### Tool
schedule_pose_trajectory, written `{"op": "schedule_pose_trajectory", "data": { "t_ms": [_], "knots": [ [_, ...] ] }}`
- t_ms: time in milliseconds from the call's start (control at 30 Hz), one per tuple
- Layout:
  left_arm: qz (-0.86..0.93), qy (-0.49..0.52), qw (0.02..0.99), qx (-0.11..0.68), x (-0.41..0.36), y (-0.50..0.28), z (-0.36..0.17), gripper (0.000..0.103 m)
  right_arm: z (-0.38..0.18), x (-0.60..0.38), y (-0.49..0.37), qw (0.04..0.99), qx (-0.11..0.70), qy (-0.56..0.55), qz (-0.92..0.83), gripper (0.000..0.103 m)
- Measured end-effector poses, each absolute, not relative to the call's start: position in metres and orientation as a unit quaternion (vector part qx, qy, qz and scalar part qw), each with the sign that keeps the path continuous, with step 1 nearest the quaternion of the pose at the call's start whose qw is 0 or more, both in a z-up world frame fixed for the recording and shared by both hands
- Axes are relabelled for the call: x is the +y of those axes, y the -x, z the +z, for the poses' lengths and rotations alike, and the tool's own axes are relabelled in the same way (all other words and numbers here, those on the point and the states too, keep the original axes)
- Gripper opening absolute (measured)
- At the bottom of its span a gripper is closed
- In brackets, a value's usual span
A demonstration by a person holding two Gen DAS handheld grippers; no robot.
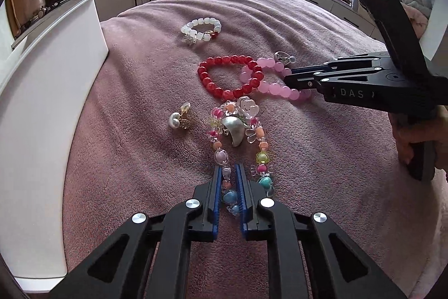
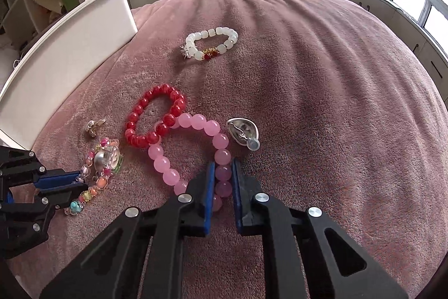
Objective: Organize jewelry
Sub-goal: 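Grasp the pastel beaded bracelet with the left tool while the right tool grasps the pink bead bracelet, then carry both bracelets into the white box and open both tools to release them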
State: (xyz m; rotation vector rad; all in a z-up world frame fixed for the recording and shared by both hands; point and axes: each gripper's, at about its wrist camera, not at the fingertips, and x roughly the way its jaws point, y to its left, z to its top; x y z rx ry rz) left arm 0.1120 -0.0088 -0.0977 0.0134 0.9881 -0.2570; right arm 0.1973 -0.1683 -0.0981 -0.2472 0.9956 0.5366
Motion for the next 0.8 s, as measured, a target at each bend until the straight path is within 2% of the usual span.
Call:
{"op": "schedule_pose_trajectory", "data": {
  "t_ms": [200,267,533,700,800],
  "knots": [
    [-0.134,-0.002,0.870,0.475,0.000,-0.104,-0.081,0.015,-0.080,-0.185,-0.194,0.843,0.464,0.055,0.267,0.012],
    [-0.139,-0.006,0.872,0.470,0.002,-0.099,-0.068,0.012,-0.068,-0.187,-0.190,0.845,0.455,0.039,0.278,0.012],
    [-0.138,-0.027,0.880,0.455,0.005,-0.095,-0.009,0.012,-0.022,-0.189,-0.176,0.856,0.419,0.004,0.301,0.012],
    [-0.102,-0.008,0.878,0.469,0.007,-0.111,0.021,0.012,0.011,-0.196,-0.172,0.863,0.399,-0.012,0.311,0.012],
    [-0.076,0.004,0.890,0.449,0.011,-0.122,0.045,0.012,0.033,-0.197,-0.174,0.861,0.392,-0.029,0.323,0.012]
  ]
}}
